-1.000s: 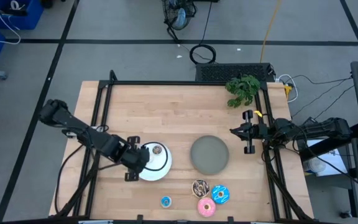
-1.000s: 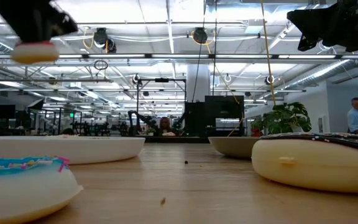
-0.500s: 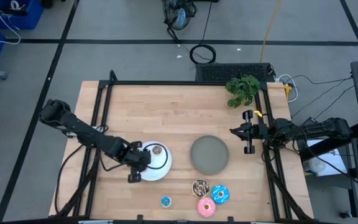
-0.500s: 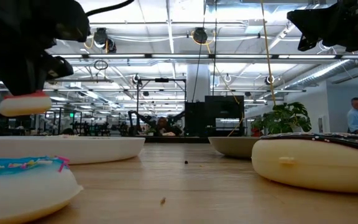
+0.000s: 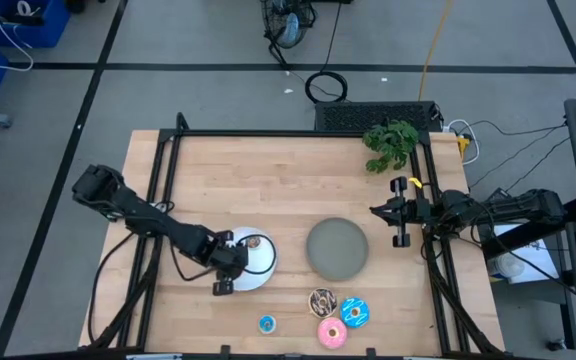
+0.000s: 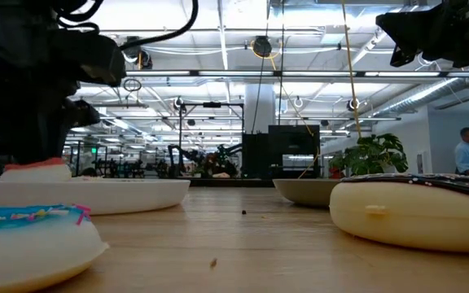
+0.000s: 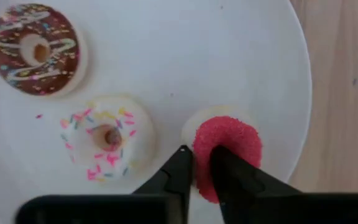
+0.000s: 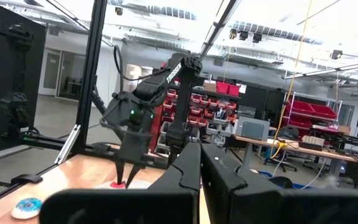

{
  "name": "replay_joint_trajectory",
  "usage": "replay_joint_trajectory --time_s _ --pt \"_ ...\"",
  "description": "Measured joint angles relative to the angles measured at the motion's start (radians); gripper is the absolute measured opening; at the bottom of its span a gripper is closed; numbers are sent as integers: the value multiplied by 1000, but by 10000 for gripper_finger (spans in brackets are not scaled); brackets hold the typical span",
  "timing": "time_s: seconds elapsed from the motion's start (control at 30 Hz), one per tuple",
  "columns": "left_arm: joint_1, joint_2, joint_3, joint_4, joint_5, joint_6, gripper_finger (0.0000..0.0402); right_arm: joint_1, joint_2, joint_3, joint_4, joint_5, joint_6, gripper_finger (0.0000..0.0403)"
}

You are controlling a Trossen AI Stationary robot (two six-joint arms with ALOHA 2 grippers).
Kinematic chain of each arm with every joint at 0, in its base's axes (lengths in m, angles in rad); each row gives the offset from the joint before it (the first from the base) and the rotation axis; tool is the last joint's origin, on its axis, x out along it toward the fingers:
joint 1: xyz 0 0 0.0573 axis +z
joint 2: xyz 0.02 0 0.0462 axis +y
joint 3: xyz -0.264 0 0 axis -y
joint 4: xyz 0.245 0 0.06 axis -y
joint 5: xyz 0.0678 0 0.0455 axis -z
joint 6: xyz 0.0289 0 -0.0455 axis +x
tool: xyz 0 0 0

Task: Pick & Place donuts
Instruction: Put the mini orange donut on the white plate

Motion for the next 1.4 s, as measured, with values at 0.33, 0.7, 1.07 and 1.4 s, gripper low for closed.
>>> replay_joint_trajectory --time_s 0.33,0.7,1.07,1.4 --pt "13 13 10 -15 40 21 187 0 0 0 1 0 0 0" --pt "35 13 57 -61 64 73 195 0 0 0 1 0 0 0" --pt "33 12 60 -64 44 52 162 0 0 0 -2 0 0 0" --pt "23 12 60 -76 57 54 13 0 0 0 -2 0 0 0"
